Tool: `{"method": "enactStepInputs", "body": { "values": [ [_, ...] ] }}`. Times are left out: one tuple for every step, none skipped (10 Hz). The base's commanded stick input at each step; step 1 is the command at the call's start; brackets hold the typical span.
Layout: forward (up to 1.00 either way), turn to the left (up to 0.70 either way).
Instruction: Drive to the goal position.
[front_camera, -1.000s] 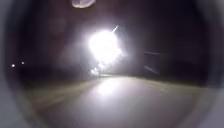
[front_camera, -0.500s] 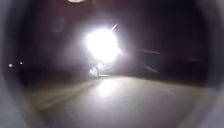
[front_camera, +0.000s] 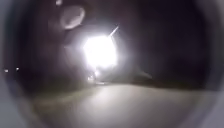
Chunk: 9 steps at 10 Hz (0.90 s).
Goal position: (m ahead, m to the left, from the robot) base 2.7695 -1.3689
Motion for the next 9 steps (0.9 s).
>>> {"method": "enactStepInputs", "body": {
  "values": [
    [1.00, 0.00],
    [1.00, 0.00],
    [1.00, 0.00],
    [1.00, 0.00],
    [1.00, 0.00],
    [1.00, 0.00],
    [1.00, 0.00],
    [1.00, 0.00],
    [1.00, 0.00]
  ]
}}
